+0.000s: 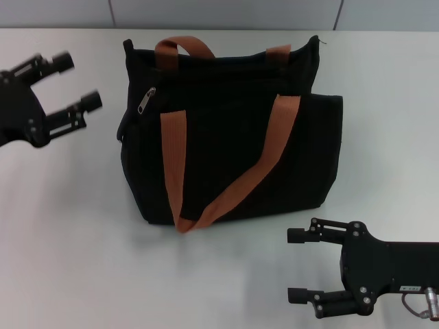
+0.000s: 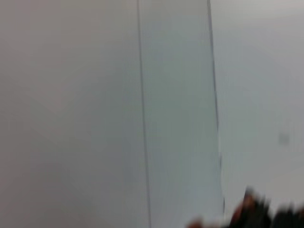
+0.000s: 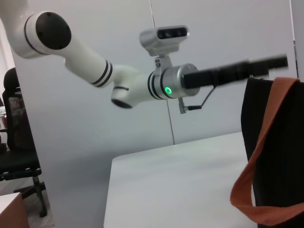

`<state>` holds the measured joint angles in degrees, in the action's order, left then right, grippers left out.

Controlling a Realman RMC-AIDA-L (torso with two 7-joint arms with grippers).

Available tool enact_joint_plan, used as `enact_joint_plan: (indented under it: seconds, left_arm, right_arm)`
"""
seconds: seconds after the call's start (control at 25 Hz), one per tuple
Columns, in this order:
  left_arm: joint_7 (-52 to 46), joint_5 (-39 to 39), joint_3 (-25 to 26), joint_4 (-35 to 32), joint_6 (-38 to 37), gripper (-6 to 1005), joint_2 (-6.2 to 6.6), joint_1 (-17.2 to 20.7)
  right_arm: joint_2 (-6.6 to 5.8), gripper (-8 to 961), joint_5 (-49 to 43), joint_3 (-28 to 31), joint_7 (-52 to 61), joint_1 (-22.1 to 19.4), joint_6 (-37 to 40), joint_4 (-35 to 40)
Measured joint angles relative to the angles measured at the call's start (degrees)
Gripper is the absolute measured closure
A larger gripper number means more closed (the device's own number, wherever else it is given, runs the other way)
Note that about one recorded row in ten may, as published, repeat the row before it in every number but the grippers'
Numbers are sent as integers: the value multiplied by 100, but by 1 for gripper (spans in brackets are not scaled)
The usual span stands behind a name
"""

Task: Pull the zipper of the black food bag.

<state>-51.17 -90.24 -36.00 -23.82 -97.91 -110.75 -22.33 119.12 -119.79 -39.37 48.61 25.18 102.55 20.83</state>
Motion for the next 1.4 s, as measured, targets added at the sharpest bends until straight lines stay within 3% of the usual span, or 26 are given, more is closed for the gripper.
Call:
enact_joint_plan:
  seconds: [0.04,0.08,0.2,0.36,0.56,0.76,1.0,1.04,1.2,1.24,1.4]
  left_arm:
    - [0,0,0,0,0,214,0,0]
    - [-252,-525,0,-164,280,214,149,-59]
    - [-601,-1191,8,-476,373,214,182,-89]
    - [-730,-1526,4,-699,397,214,81,-105]
    - [-691,-1533,16,-686,426,215,36,-156]
    - [-570,-1538,3,-687,644,215,-100,-326]
    - [-535,-1553,-220,-675,902,215,-199,-496]
    - [-534,-1557,-322,-684,1063,215,-261,-566]
    - [-534,-1557,-322,-684,1063,214,-261,-566]
    - [-473,-1599,-439,-728,1206,214,-317,-655]
    - [-243,-1601,-386,-761,1148,214,-285,-617]
  right_arm:
    - [0,134,0,-2,7,3,0,0]
    - [-1,134,0,-4,23,5,0,0]
    - [-9,134,0,-4,76,21,0,12]
    - [-17,135,0,18,85,25,-3,27]
    - [-29,135,0,18,87,24,-6,32]
    - [-30,135,0,17,87,22,-29,35]
    - [-30,135,0,18,96,22,-40,35]
    - [-30,135,0,20,106,23,-41,36]
    - [-32,135,0,25,145,37,-43,43]
    - [-34,135,0,26,146,40,-43,44]
    - [-38,135,0,27,148,46,-43,45]
